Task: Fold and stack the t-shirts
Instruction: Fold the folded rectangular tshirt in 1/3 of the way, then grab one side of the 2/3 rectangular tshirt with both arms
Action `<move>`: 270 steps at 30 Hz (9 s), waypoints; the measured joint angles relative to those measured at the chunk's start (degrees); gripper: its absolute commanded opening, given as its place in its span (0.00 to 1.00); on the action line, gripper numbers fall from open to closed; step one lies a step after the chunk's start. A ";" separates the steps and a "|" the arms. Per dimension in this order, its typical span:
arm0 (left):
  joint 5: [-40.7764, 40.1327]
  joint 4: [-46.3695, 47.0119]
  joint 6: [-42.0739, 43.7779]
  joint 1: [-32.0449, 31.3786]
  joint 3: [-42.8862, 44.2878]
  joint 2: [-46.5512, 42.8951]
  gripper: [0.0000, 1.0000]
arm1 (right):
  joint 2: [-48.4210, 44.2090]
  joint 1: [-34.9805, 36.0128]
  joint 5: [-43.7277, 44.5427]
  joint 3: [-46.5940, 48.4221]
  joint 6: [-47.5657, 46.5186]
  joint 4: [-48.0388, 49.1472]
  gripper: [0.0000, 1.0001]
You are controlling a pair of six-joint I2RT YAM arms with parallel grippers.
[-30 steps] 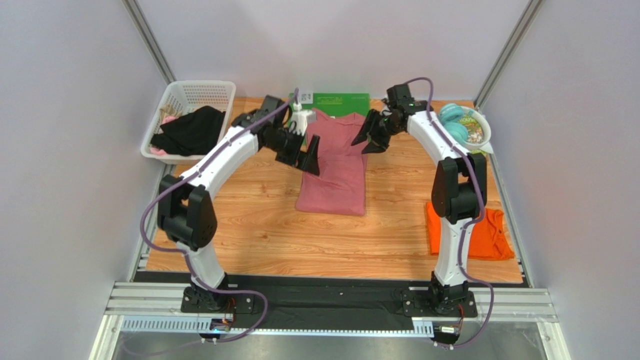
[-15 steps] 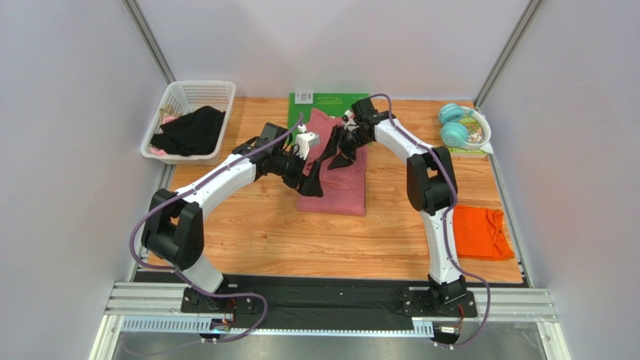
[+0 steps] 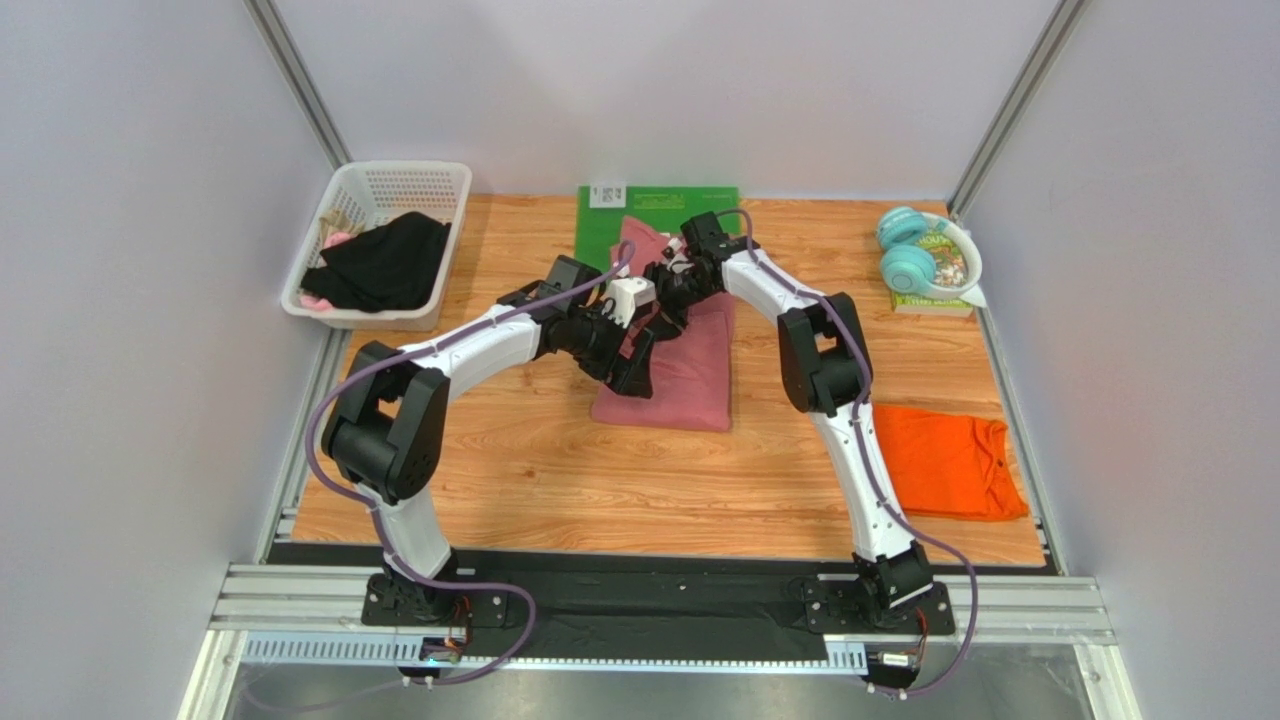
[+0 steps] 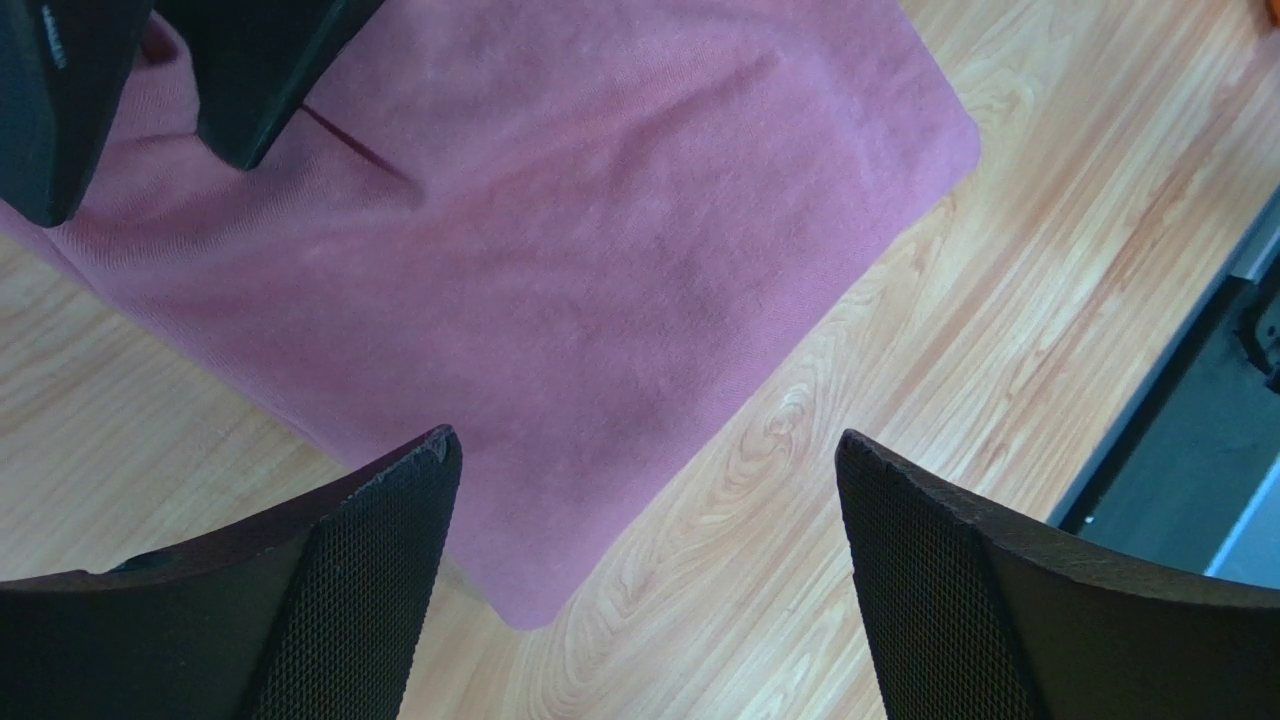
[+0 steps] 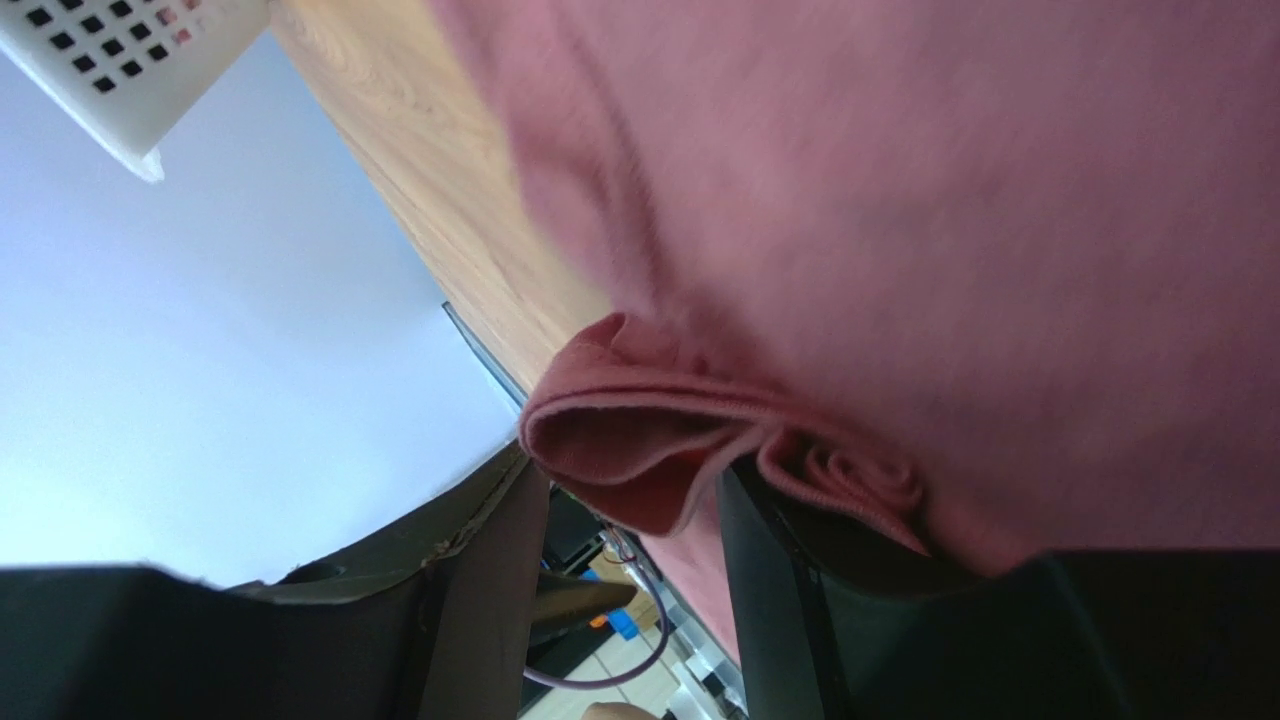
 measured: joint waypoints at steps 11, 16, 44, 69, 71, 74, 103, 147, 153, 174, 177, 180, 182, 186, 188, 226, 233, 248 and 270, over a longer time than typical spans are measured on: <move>-1.27 0.39 1.36 -0.92 0.00 1.07 1.00 | 5.64 -2.14 -5.42 5.29 9.31 12.09 0.50; -1.55 0.28 2.43 -1.49 0.00 1.09 1.00 | 5.79 -3.45 -6.88 5.25 11.80 16.83 0.51; -2.10 -1.88 5.62 -2.38 -6.08 -0.17 1.00 | -12.02 -5.46 -2.78 -25.57 -1.81 12.79 0.50; -1.62 -11.54 8.70 -2.47 1.25 0.50 1.00 | -31.04 -9.60 9.73 -34.16 -7.74 5.62 0.52; -1.40 -12.22 8.52 -0.79 2.78 -0.72 1.00 | -35.58 -9.84 10.58 -38.21 -7.82 6.14 0.51; -1.11 -12.55 8.17 1.33 2.91 -3.52 1.00 | -41.35 -9.57 10.58 -46.82 -7.17 8.74 0.51; -0.74 -11.43 2.38 6.32 2.01 -2.67 1.00 | -32.22 -2.19 0.61 -58.69 -3.48 19.04 0.50; -3.34 -10.10 0.11 11.61 2.73 -6.36 1.00 | -32.20 7.69 -2.16 -48.00 -0.13 20.22 0.52; -3.06 -10.27 0.11 11.61 2.80 -6.54 1.00 | -24.85 7.67 -3.17 -49.66 -0.11 23.15 0.52; -2.25 -11.13 0.07 12.33 3.13 -7.04 1.00 | -26.71 9.84 -4.57 -40.54 3.58 24.94 0.52; -2.27 -11.37 0.07 12.48 3.10 -7.17 1.00 | -22.97 11.06 -4.76 -40.57 4.94 26.73 0.52; -2.25 -11.63 0.07 12.52 3.06 -7.72 1.00 | -17.99 12.04 -5.51 -40.74 5.49 28.28 0.52; -2.25 -11.76 0.07 12.55 2.93 -8.50 1.00 | -17.86 12.04 -5.92 -40.61 5.86 29.29 0.52; -1.95 -11.74 -0.59 12.61 2.80 -9.86 1.00 | -17.73 12.04 -6.38 -40.63 5.79 29.46 0.52; -1.70 -11.80 -0.85 12.68 2.62 -10.56 1.00 | -18.05 12.04 -6.29 -40.65 5.55 29.00 0.52; -10.03 -15.06 -7.21 4.26 -4.74 -0.11 1.00 | -50.88 -7.26 9.84 -76.63 -3.23 19.61 0.53; -10.03 -13.40 -8.85 4.07 -4.72 0.15 1.00 | -47.76 -7.21 8.24 -76.26 -2.73 22.16 0.52; -9.14 -11.30 -10.73 2.64 -2.08 2.82 0.91 | -45.13 -7.21 6.49 -74.77 -1.25 26.08 0.49; -8.44 -8.48 -10.29 2.58 -4.13 2.67 0.65 | -44.00 -7.21 6.43 -74.79 0.15 27.82 0.38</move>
